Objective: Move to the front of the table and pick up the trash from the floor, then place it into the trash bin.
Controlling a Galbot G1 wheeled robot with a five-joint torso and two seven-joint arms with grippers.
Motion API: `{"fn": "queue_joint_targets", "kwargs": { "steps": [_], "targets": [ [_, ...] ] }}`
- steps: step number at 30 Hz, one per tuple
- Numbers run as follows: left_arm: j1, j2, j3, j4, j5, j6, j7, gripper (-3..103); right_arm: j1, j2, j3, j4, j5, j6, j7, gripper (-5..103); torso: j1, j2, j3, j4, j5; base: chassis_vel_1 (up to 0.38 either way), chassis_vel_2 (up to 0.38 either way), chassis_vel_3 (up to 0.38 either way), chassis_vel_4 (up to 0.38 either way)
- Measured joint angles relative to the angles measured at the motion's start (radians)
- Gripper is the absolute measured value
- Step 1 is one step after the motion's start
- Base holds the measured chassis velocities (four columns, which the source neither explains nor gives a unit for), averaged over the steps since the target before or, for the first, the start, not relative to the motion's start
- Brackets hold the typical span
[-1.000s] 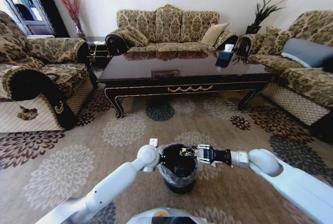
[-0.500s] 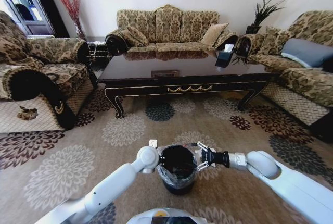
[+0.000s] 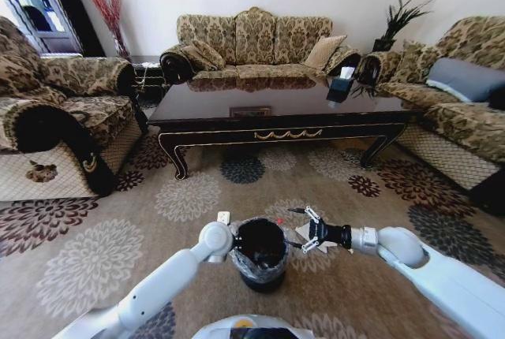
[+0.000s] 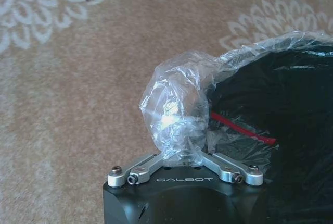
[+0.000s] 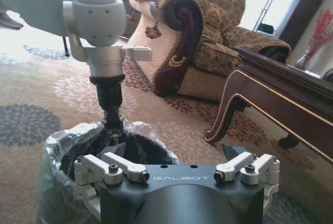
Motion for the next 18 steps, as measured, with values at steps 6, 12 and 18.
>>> {"fn": "queue_joint_targets", "kwargs": {
  "steps": [6, 12, 18],
  "targets": [
    [0.049, 0.032, -0.085, -0.025, 0.001, 0.0, 0.011, 0, 0.016, 0.029, 0.01, -0.153, 0.088, -0.007, -0.033, 100, 0.0, 0.0, 0.0, -0.0001, 0.0001, 0.0, 0.0, 0.0, 0.0],
    [0.085, 0.069, -0.14, -0.048, 0.004, 0.0, 0.018, 0, 0.043, 0.069, 0.017, -0.386, 0.105, 0.024, -0.094, 100, 0.0, 0.0, 0.0, -0.0001, 0.0001, 0.0, 0.0, 0.0, 0.0],
    [0.094, 0.09, -0.165, -0.068, -0.011, 0.0, 0.02, 0, 0.069, 0.112, 0.012, -0.549, 0.116, 0.038, -0.129, 100, 0.0, 0.0, 0.0, -0.0001, 0.0002, 0.0, 0.0, 0.0, 0.0]
  ]
}}
